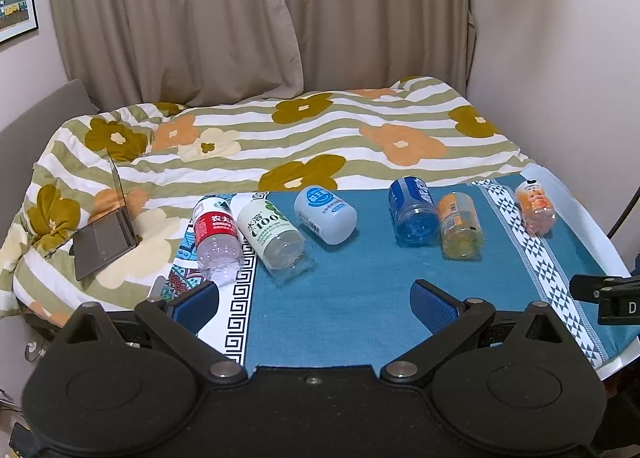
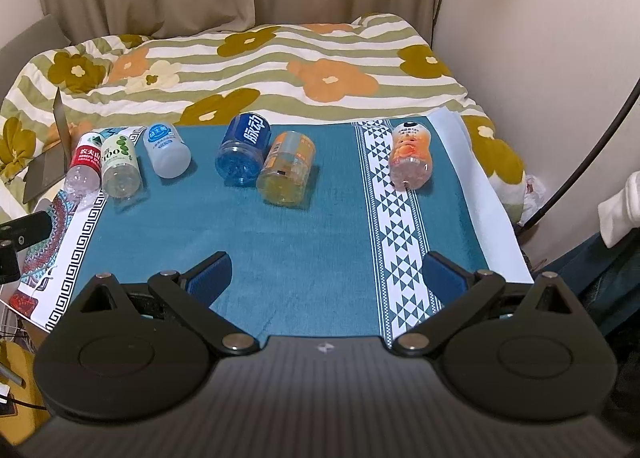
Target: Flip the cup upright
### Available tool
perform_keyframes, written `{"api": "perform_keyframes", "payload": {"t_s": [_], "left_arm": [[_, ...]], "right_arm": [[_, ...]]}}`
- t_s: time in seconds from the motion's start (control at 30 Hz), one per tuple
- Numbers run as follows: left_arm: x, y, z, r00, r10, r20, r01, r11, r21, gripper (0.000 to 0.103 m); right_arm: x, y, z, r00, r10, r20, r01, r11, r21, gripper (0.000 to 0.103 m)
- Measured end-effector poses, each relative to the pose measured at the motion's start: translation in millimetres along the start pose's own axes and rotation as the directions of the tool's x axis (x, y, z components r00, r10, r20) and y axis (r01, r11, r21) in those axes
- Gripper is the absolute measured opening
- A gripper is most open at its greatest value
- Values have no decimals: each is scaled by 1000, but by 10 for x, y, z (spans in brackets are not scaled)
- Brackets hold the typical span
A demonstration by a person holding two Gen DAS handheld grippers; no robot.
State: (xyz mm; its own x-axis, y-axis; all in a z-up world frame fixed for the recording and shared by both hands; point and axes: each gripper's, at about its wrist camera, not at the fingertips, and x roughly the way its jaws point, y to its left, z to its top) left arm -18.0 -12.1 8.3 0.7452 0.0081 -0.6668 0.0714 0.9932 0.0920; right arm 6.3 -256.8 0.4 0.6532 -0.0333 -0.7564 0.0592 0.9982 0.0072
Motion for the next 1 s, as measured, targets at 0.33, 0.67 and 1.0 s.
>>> {"api": "perform_keyframes", "payload": {"t_s": [0.33, 0.67, 1.0], "left_arm": [[-11, 1, 10, 1000, -7, -6, 7, 1000, 1, 103], [-8, 1, 15, 1000, -5, -7, 5, 1000, 1, 103], [-6, -5, 6, 1000, -4, -13, 4, 1000, -8, 103]], "right_arm": [[-3, 6, -4, 1000, -1, 1, 1, 1000, 0, 103], [-17, 7, -7, 1000, 0, 1, 0, 1000, 1, 103], [-27, 15, 1, 1000, 4, 3, -4, 1000, -3, 103]]}}
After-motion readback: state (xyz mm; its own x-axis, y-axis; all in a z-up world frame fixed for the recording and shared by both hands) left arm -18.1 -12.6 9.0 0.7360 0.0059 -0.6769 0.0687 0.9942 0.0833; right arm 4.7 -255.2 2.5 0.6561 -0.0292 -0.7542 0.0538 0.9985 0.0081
